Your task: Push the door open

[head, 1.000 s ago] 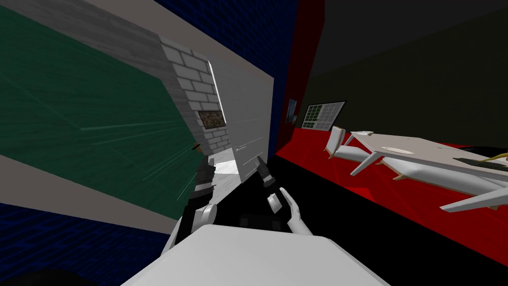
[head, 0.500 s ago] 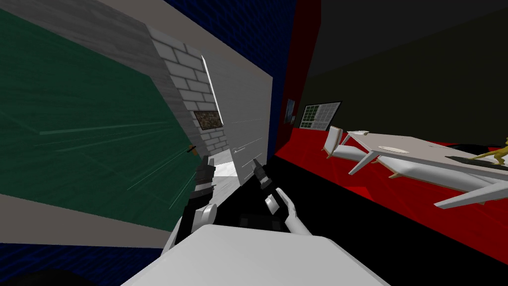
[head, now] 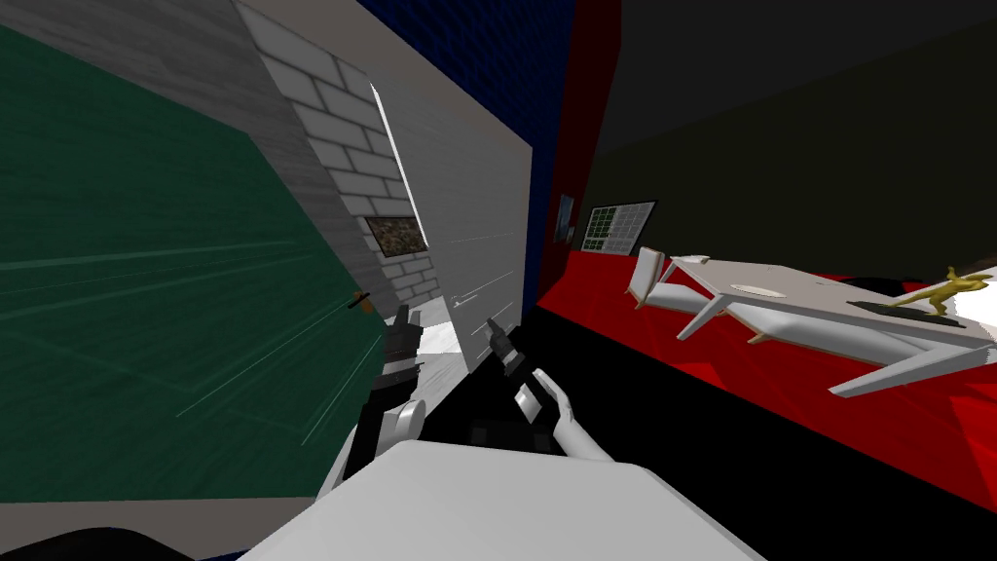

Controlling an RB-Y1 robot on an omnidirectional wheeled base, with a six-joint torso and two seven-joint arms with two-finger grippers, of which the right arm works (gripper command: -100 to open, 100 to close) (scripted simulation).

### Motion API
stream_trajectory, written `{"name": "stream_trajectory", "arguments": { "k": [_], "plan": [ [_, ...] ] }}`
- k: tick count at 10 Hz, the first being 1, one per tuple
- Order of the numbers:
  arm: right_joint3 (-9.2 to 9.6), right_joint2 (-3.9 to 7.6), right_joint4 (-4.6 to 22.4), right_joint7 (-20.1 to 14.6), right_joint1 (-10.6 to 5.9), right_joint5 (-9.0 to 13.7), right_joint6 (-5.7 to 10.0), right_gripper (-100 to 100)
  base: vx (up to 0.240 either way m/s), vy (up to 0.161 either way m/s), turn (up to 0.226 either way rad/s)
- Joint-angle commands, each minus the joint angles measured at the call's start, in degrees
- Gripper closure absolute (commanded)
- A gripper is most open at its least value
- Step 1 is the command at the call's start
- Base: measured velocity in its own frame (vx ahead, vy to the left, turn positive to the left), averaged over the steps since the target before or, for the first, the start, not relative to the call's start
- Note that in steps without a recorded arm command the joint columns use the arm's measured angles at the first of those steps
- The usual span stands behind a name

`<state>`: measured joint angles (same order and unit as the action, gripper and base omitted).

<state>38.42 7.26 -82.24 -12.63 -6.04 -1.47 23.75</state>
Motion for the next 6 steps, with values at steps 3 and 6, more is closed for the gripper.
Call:
{"name": "stream_trajectory", "arguments": {
  "k": [3,6],
  "plan": [
    [3.15,0.17,3.8,-1.2,-2.77,0.4,-1.01,-100,0.108,0.033,-0.064],
    [6.20,0.31,7.3,-2.3,-5.14,0.8,-1.79,-100,0.130,0.058,-0.092]
  ]
}}
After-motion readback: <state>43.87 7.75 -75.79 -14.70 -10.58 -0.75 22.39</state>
